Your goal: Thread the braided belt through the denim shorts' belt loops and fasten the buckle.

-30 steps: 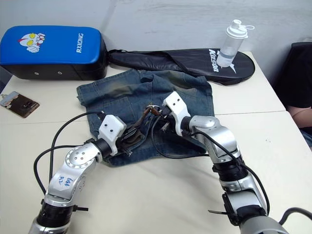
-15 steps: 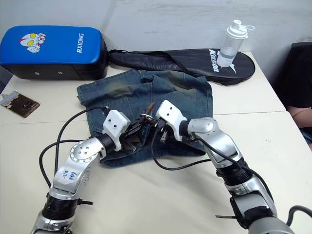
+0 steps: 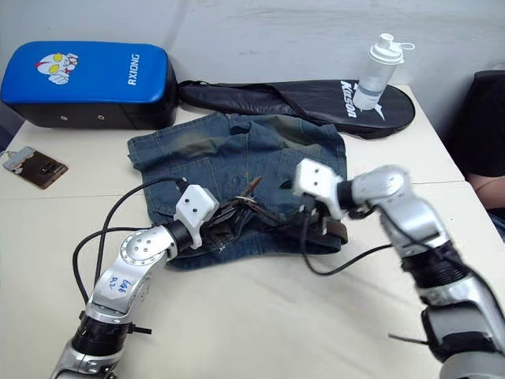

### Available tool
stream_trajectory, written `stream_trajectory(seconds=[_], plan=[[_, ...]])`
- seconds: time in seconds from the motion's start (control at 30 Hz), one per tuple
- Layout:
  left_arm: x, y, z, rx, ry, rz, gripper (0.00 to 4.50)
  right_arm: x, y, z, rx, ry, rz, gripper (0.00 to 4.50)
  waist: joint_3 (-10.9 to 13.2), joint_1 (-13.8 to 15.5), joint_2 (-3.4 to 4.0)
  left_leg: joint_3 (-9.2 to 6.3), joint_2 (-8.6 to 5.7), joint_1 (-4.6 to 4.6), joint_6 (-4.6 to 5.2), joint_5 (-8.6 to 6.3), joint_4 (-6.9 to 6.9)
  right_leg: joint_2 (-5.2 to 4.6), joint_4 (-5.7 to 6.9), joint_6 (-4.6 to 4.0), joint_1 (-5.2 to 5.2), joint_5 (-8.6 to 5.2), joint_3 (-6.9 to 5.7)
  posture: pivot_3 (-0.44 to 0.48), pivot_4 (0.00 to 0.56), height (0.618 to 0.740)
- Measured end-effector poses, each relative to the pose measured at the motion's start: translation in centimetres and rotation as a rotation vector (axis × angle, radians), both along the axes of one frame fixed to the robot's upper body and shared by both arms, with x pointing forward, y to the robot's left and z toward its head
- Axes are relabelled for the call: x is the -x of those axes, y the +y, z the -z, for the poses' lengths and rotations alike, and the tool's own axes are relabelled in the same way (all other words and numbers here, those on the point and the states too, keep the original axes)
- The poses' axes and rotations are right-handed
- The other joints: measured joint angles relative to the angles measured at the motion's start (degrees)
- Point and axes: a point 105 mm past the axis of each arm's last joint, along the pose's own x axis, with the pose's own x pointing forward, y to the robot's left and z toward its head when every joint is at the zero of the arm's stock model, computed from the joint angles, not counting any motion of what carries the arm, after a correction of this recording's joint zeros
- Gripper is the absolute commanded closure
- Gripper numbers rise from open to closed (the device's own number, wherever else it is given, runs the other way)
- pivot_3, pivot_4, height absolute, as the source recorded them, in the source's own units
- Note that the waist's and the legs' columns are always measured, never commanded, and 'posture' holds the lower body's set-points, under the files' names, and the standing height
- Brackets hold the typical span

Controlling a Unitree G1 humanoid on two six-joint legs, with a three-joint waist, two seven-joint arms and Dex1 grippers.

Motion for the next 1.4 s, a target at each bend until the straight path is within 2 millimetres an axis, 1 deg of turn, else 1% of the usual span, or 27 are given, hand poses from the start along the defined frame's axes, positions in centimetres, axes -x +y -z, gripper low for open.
stream_trajectory(seconds=[0.03,0.07,0.13,0.2,0.27,0.33,0.37,0.4,0.43,0.53,0.57,0.6,0.63,0.67,0.73,0.77,0.8,0.83,0.87,1.03,1.1,1.13,1.17,1.2,1.27,1.33,1.4], plan=[[0.0,0.0,-0.1,0.001,-0.006,0.004,4.50,-0.4,0.0,-0.9,-0.011,-0.042,-0.009,0.04,0.0,-0.2,0.00,0.03,0.02,0.03,-0.01,0.00,0.00,0.03,0.01,-0.05,-0.01,0.03,0.02,0.000,0.150,0.740],[0.1,-0.1,-0.1,0.001,-0.009,0.006,4.50,-0.6,0.1,-1.3,-0.015,-0.064,-0.015,0.04,0.0,-0.2,0.00,0.03,0.02,0.04,-0.01,0.01,-0.01,0.03,0.02,-0.05,-0.01,0.03,0.02,0.000,0.150,0.740],[0.2,-0.2,-0.3,-0.008,-0.028,0.020,4.50,-2.2,1.2,-3.7,-0.036,-0.250,-0.049,0.04,0.0,-0.3,0.00,0.04,0.06,0.05,-0.12,0.07,-0.02,0.09,0.05,-0.08,-0.05,0.04,0.02,0.000,0.150,0.740],[0.2,-0.2,-0.4,-0.012,-0.036,0.023,4.50,-2.9,1.8,-4.2,0.002,-0.359,-0.076,0.04,0.0,-0.1,0.00,0.04,0.07,0.04,-0.13,0.08,-0.02,0.09,0.03,-0.08,-0.04,0.04,0.01,0.000,0.150,0.740],[0.1,-0.3,-0.4,-0.014,-0.039,0.025,4.50,-3.1,2.0,-4.2,0.016,-0.403,-0.091,0.04,0.0,0.0,0.00,0.05,0.05,0.02,-0.13,0.07,-0.02,0.07,0.01,-0.08,-0.04,0.04,0.02,0.000,0.150,0.740],[0.0,-0.3,-0.8,-0.010,-0.050,0.023,4.50,-3.6,3.1,-2.7,0.080,-0.496,-0.165,0.04,0.0,0.2,0.00,0.09,0.03,-0.06,-0.07,0.05,0.07,0.00,-0.04,-0.05,-0.03,0.05,0.02,0.000,0.150,0.740],[-0.1,-0.3,-0.9,-0.009,-0.052,0.024,4.50,-3.5,3.3,-2.4,0.088,-0.505,-0.180,0.04,0.0,0.2,0.00,0.11,0.02,-0.08,-0.06,0.04,0.09,-0.01,-0.04,-0.04,-0.04,0.06,0.03,0.000,0.150,0.740],[-0.2,-0.5,-1.4,-0.008,-0.064,0.026,4.50,-3.5,4.2,-1.8,0.119,-0.546,-0.234,0.04,0.0,0.1,0.00,0.12,0.02,-0.08,-0.05,0.04,0.12,-0.02,-0.02,-0.02,-0.04,0.07,0.04,0.000,0.150,0.740],[-0.3,-0.5,-1.5,-0.007,-0.068,0.028,4.50,-3.5,4.3,-1.9,0.120,-0.558,-0.242,0.04,0.0,0.1,0.01,0.12,0.02,-0.09,-0.05,0.05,0.12,-0.02,-0.02,-0.02,-0.05,0.07,0.04,0.000,0.150,0.740],[-0.3,-0.5,-1.7,-0.007,-0.072,0.029,4.50,-3.7,4.5,-2.4,0.133,-0.611,-0.269,0.70,0.0,0.1,0.01,0.11,0.04,-0.05,-0.07,0.07,0.13,0.00,0.03,-0.03,-0.03,0.07,0.04,0.000,0.150,0.740],[-0.3,-0.6,-1.7,-0.006,-0.071,0.029,4.50,-3.7,4.7,-2.5,0.131,-0.626,-0.283,1.48,0.0,0.1,0.01,0.10,0.05,-0.02,-0.07,0.08,0.13,0.00,0.05,-0.03,-0.02,0.07,0.04,0.000,0.150,0.740],[-0.3,-0.6,-1.7,-0.005,-0.071,0.029,4.50,-3.6,4.8,-2.5,0.131,-0.629,-0.287,1.66,0.0,0.1,0.01,0.10,0.04,-0.02,-0.07,0.09,0.13,0.00,0.05,-0.03,-0.02,0.07,0.04,0.000,0.150,0.740],[-0.3,-0.6,-1.6,-0.005,-0.070,0.030,4.50,-3.6,4.9,-2.4,0.129,-0.631,-0.295,2.14,0.0,0.0,0.01,0.10,0.04,-0.03,-0.07,0.09,0.13,0.00,0.08,-0.03,-0.03,0.07,0.05,0.000,0.150,0.740],[-0.3,-0.6,-1.6,-0.004,-0.070,0.030,4.50,-3.6,5.0,-2.3,0.127,-0.632,-0.299,2.47,0.0,0.0,0.01,0.10,0.04,-0.02,-0.08,0.09,0.13,0.00,0.08,-0.03,-0.03,0.07,0.05,0.000,0.150,0.740],[-0.3,-0.6,-1.6,-0.004,-0.068,0.030,4.50,-3.5,5.1,-2.0,0.128,-0.626,-0.312,3.49,0.0,0.0,0.01,0.10,0.05,0.00,-0.08,0.10,0.13,0.01,0.10,-0.03,-0.03,0.07,0.06,0.000,0.150,0.740],[-0.3,-0.6,-1.6,-0.004,-0.068,0.030,4.50,-3.5,5.1,-1.9,0.131,-0.623,-0.317,3.74,0.0,0.0,0.01,0.10,0.05,-0.01,-0.08,0.10,0.13,0.01,0.10,-0.03,-0.03,0.06,0.06,0.000,0.150,0.740],[-0.3,-0.6,-1.6,-0.003,-0.067,0.028,4.07,-3.4,5.0,-1.8,0.136,-0.619,-0.325,4.32,0.0,0.0,0.01,0.10,0.05,-0.01,-0.08,0.10,0.12,0.00,0.10,-0.03,-0.03,0.06,0.06,0.000,0.150,0.740],[-0.6,-0.2,-1.5,0.008,-0.059,0.008,3.63,-3.4,4.9,-1.7,0.145,-0.609,-0.332,4.49,0.0,0.0,0.01,0.10,0.05,-0.01,-0.08,0.10,0.13,-0.01,0.09,-0.03,-0.03,0.06,0.06,0.000,0.150,0.740],[-0.7,0.0,-1.5,0.020,-0.052,-0.003,3.45,-3.3,4.8,-1.6,0.147,-0.605,-0.336,4.50,0.0,0.0,0.01,0.10,0.05,-0.01,-0.08,0.10,0.13,-0.01,0.09,-0.03,-0.03,0.06,0.06,0.000,0.150,0.740],[-0.7,0.8,-2.6,0.138,-0.022,-0.006,1.31,-3.3,4.3,-1.1,0.162,-0.585,-0.335,4.50,0.0,0.0,0.01,0.09,0.06,0.00,-0.08,0.10,0.14,0.00,0.12,-0.03,-0.03,0.06,0.06,0.000,0.150,0.740],[-0.2,1.7,-3.5,0.152,-0.029,0.006,0.50,-3.6,3.5,-1.1,0.177,-0.589,-0.317,4.50,0.0,0.0,0.01,0.09,0.06,0.00,-0.09,0.11,0.14,0.00,0.11,-0.03,-0.03,0.06,0.05,0.000,0.150,0.740],[0.2,2.5,-3.8,0.156,-0.026,0.007,0.22,-3.9,2.7,-1.0,0.187,-0.586,-0.294,4.50,0.0,0.0,0.01,0.09,0.05,0.00,-0.09,0.11,0.14,-0.01,0.11,-0.03,-0.03,0.06,0.06,0.000,0.150,0.740],[0.3,2.8,-4.0,0.156,-0.025,0.005,0.10,-4.0,2.3,-1.0,0.197,-0.584,-0.282,4.50,0.0,0.0,0.01,0.09,0.04,0.00,-0.09,0.11,0.13,-0.02,0.11,-0.03,-0.03,0.06,0.06,0.000,0.150,0.740],[0.8,3.4,-4.0,0.168,-0.005,0.006,0.10,-4.3,1.5,-1.0,0.212,-0.583,-0.259,4.50,0.0,0.0,0.01,0.09,0.05,0.00,-0.09,0.11,0.13,-0.02,0.10,-0.03,-0.02,0.06,0.06,0.000,0.150,0.740],[1.5,4.7,-4.3,0.199,0.037,0.010,0.10,-5.0,-0.8,-1.2,0.252,-0.579,-0.192,4.50,0.0,0.0,0.01,0.08,0.04,0.00,-0.09,0.11,0.14,-0.03,0.09,-0.04,-0.02,0.06,0.07,0.000,0.150,0.740],[1.7,5.6,-5.1,0.213,0.048,-0.003,0.10,-5.6,-2.5,-2.1,0.286,-0.591,-0.133,4.50,0.0,0.0,0.02,0.07,0.02,0.02,-0.11,0.12,0.15,-0.02,0.10,-0.04,-0.01,0.06,0.07,0.000,0.150,0.740],[1.5,4.9,-6.0,0.242,0.052,0.020,0.10,-5.9,-2.9,-3.4,0.286,-0.626,-0.110,4.50,0.0,0.2,0.02,0.02,0.00,0.01,-0.14,0.14,0.16,-0.02,0.10,-0.04,0.02,0.07,0.06,0.000,0.150,0.740]])
